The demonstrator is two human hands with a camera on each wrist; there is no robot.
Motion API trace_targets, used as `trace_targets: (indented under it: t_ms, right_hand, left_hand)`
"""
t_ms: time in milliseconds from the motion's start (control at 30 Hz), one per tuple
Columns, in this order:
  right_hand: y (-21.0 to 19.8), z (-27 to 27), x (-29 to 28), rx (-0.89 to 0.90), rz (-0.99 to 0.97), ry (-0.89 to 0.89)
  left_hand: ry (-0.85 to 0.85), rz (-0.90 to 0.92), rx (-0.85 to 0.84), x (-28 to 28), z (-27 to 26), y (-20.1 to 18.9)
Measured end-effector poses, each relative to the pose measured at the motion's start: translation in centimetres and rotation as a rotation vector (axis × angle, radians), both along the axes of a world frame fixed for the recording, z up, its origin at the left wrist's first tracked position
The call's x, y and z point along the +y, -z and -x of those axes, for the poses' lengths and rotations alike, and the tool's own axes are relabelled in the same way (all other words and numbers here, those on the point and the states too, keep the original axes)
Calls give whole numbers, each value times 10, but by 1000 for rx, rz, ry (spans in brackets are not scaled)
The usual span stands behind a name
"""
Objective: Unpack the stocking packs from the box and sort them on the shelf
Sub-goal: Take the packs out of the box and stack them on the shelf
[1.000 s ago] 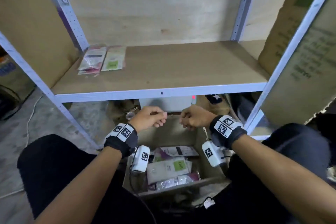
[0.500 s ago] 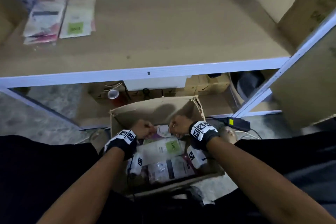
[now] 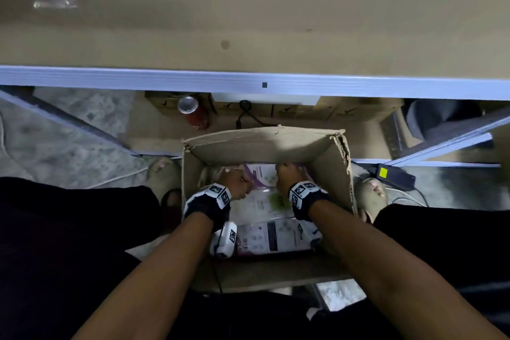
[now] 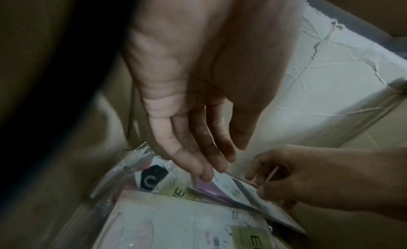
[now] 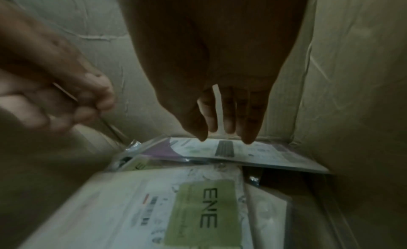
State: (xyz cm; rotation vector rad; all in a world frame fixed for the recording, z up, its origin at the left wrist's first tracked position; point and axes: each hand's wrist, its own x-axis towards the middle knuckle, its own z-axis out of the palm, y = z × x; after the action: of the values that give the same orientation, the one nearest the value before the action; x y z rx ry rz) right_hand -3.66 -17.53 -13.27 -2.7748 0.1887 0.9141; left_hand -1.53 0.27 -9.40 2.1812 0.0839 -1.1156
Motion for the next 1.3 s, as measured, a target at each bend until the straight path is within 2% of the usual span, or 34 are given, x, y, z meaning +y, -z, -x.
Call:
trace_targets:
  t_ms: [100, 200, 367, 500, 633, 733, 867, 1067, 1167, 1300]
  right_hand:
    - [9, -5, -2, 34, -8, -72]
    - [14, -4, 1, 110, 7, -150]
    - [25, 3, -2, 22, -2, -89]
    - [35, 10, -2, 41, -61, -7]
    - [32, 12, -4, -52, 51, -25]
    - [32, 16, -6, -48, 81, -47]
    - [28, 17, -12, -33, -4, 19]
    - [15, 15, -20, -2, 86, -52]
    - [6, 9, -16, 53, 31, -99]
    - [3, 8, 1, 129, -135, -113]
  left_hand:
    - [21, -46, -55, 1, 1, 0]
    - [24, -23, 7, 1, 0, 1]
    - [103, -89, -15, 1, 1, -1]
    - [117, -105, 3, 4, 3, 1]
    - [152, -127, -4, 4, 4, 2]
    - [164, -130, -20, 2, 6, 0]
    - [175, -144, -22, 1, 6, -2]
    - [191, -182, -55, 3, 8, -1]
    - [189, -182, -53, 4, 7, 3]
    - [151, -177, -52, 5, 6, 6]
